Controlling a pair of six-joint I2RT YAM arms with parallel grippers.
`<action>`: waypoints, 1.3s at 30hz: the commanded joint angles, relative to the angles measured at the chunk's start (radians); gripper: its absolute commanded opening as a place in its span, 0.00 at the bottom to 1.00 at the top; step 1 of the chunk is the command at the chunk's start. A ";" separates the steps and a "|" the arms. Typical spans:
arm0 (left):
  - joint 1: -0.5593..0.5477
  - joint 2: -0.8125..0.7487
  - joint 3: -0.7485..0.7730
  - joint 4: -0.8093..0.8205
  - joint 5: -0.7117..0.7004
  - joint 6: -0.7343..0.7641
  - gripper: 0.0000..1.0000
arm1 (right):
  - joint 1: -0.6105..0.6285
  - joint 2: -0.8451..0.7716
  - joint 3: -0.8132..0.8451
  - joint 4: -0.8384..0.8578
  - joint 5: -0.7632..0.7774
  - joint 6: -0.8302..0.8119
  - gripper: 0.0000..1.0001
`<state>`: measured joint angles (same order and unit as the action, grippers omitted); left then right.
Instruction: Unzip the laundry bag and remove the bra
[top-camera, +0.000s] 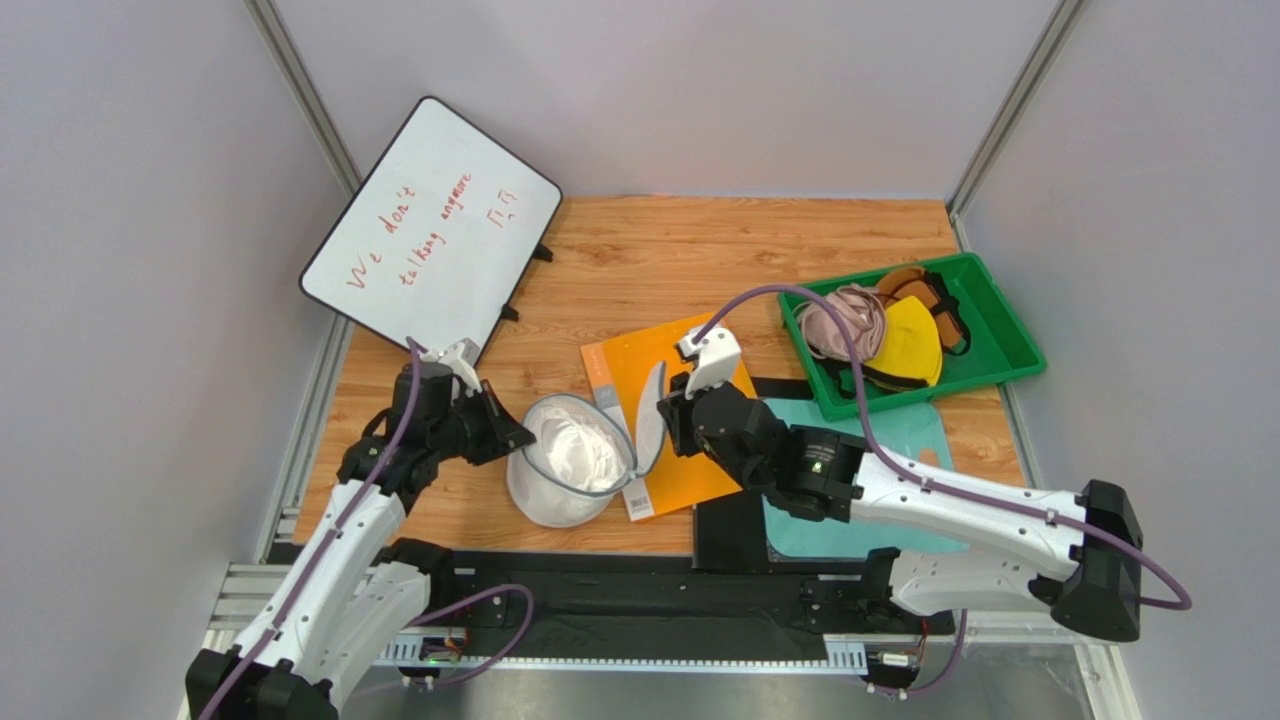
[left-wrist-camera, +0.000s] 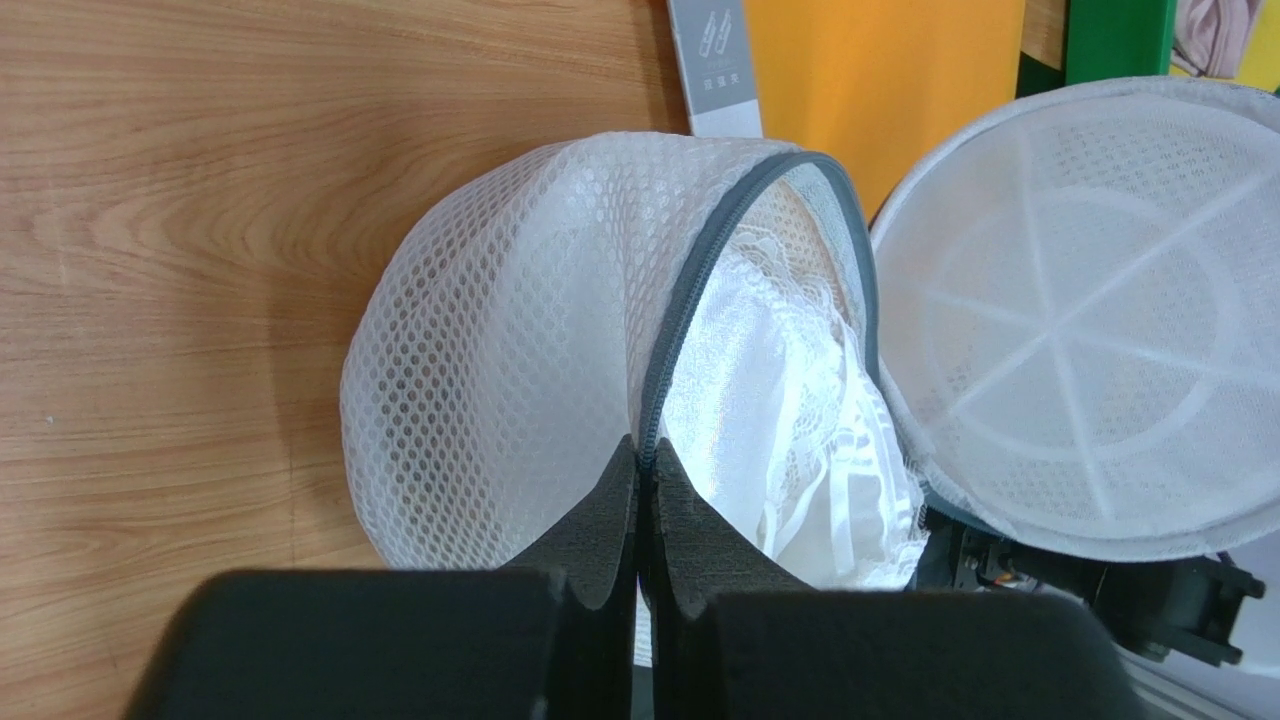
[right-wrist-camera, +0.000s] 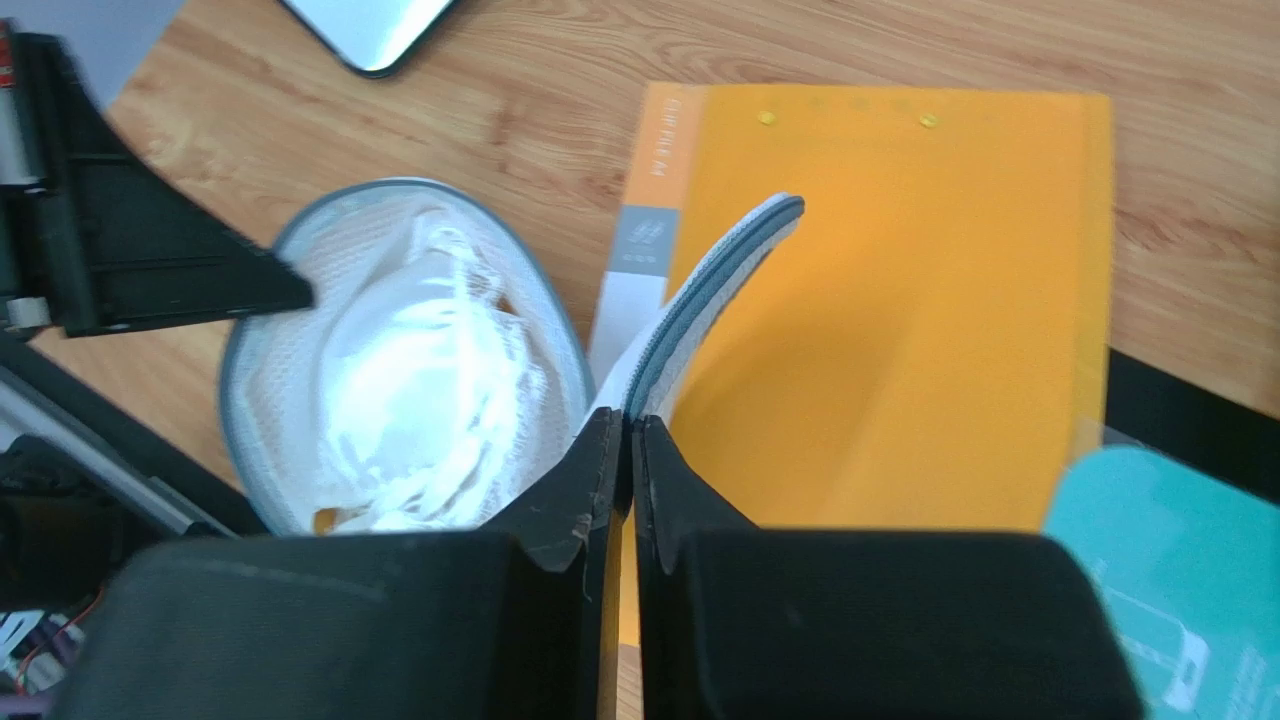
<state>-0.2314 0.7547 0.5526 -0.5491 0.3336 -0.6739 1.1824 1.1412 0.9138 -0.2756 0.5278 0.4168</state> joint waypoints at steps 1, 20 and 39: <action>0.004 -0.011 0.044 0.002 0.002 0.003 0.00 | -0.038 -0.086 -0.070 -0.083 0.121 0.151 0.09; 0.004 -0.064 0.072 -0.081 -0.007 0.068 0.00 | -0.046 -0.216 -0.033 -0.160 -0.134 0.149 0.77; 0.004 -0.092 0.078 -0.124 -0.024 0.091 0.00 | -0.055 0.169 -0.072 0.262 -0.594 0.408 0.74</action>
<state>-0.2314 0.6735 0.5827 -0.6632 0.3138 -0.6048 1.1305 1.2713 0.8402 -0.0971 -0.0162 0.7719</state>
